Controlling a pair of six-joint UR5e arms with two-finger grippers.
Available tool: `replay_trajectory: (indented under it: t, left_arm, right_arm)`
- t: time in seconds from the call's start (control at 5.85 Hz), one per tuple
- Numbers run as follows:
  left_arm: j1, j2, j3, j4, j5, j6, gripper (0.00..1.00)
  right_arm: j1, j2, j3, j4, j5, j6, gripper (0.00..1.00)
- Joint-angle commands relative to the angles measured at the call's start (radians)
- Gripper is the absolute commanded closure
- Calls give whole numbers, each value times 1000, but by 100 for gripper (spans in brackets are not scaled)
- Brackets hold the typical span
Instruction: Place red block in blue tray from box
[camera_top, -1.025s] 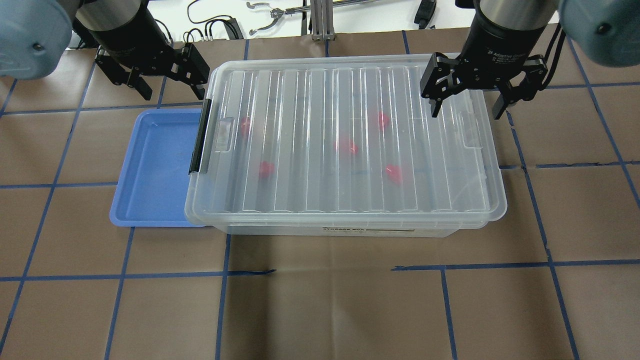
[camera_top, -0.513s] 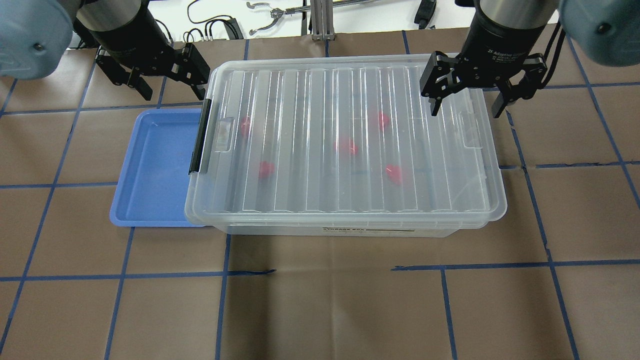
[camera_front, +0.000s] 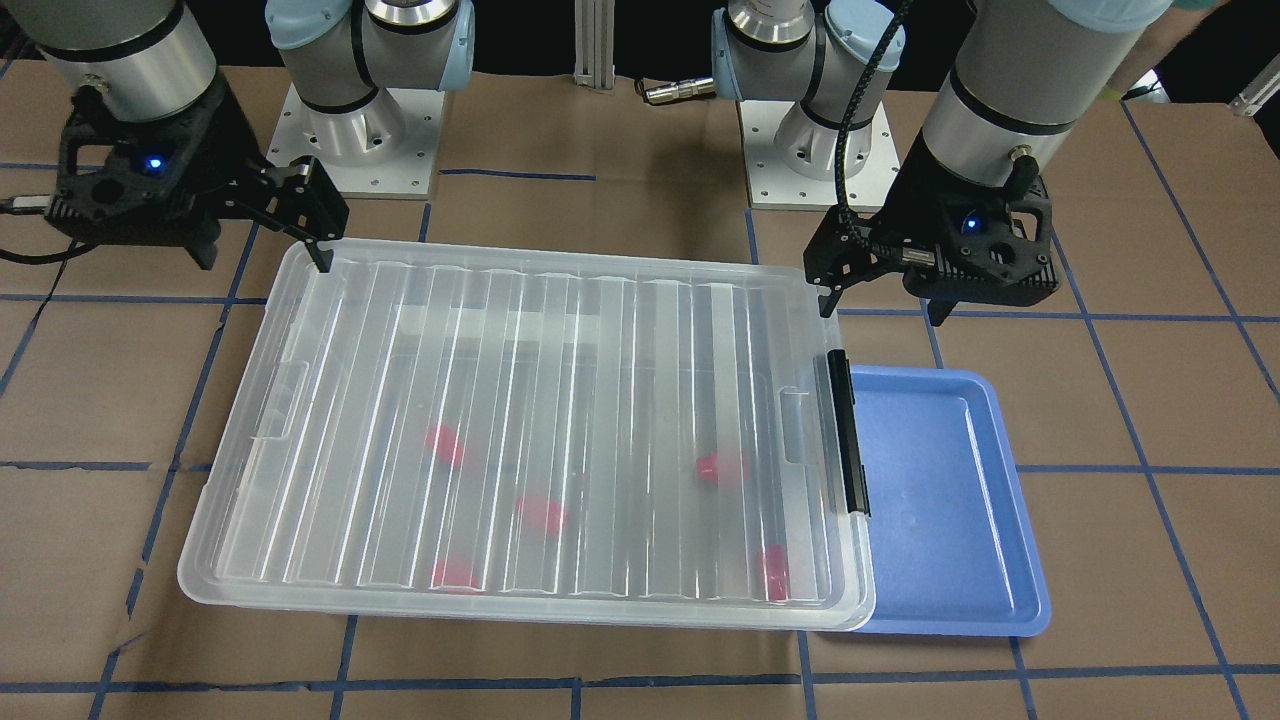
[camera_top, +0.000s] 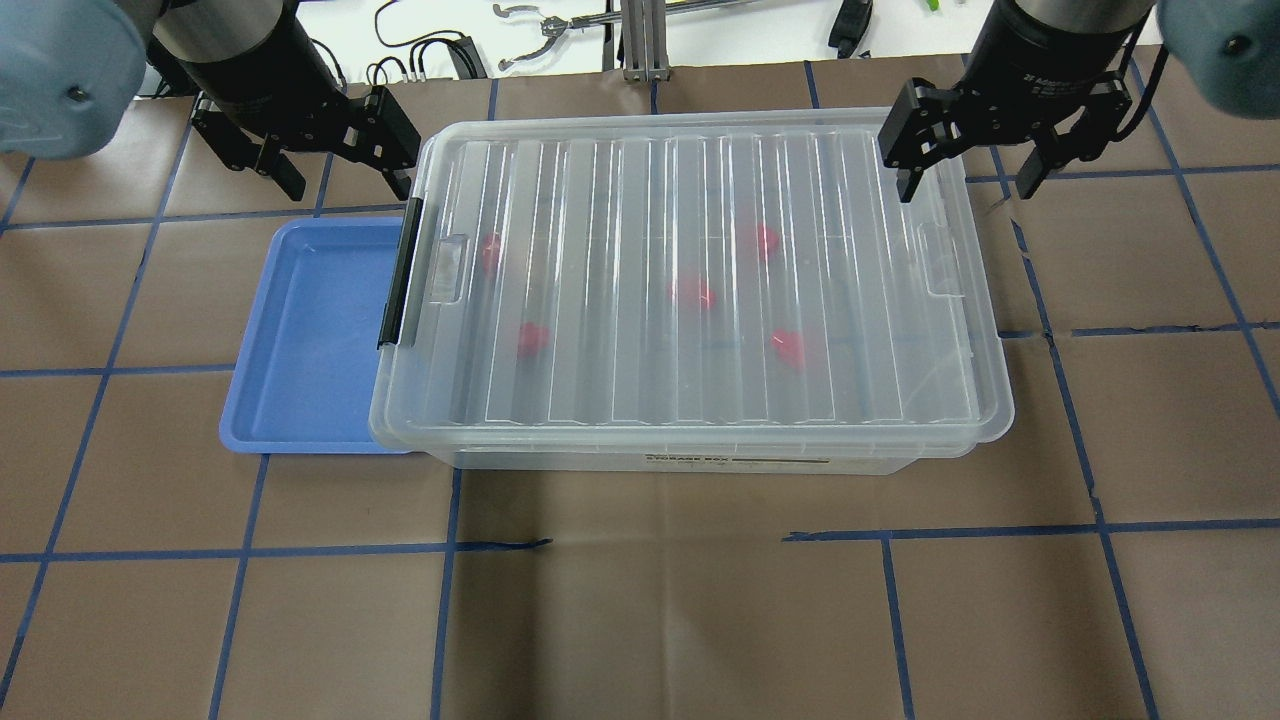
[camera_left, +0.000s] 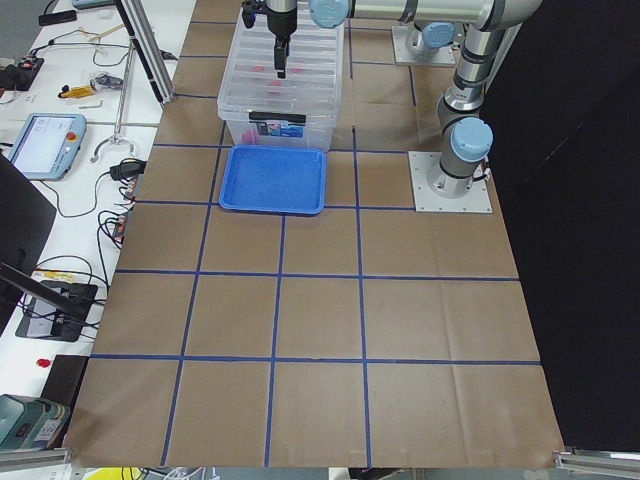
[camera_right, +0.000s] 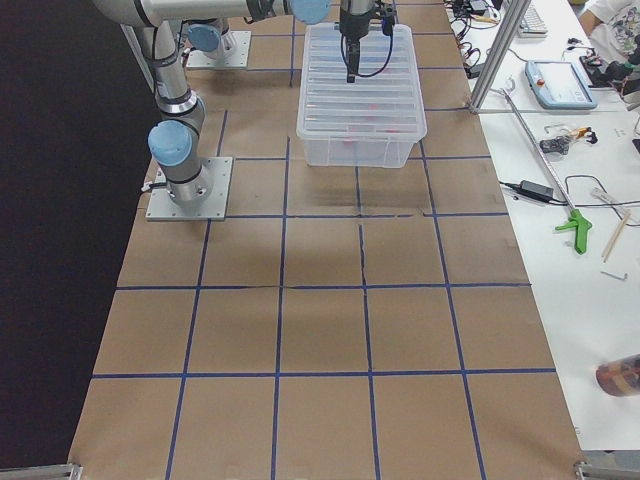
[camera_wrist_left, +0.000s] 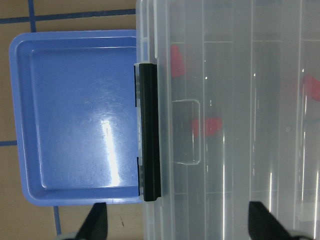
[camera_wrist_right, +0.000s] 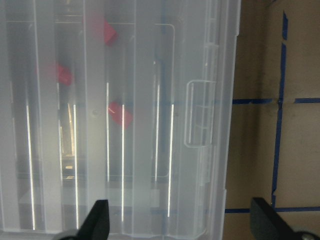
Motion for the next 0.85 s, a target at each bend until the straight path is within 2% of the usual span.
replay_trajectory:
  t: [0.0,0.34,0.68]
  left_arm:
    - [0,0,0,0,0,0,2]
    - [0,0,0,0,0,0,2]
    - [0,0,2,0,0,0,2]
  right_arm:
    - [-101,29,28,-22,-4,-83,0]
    - [-107,44,77,-89,-6,-83,0]
    - [-132,60,88,-103,-6,-89,0]
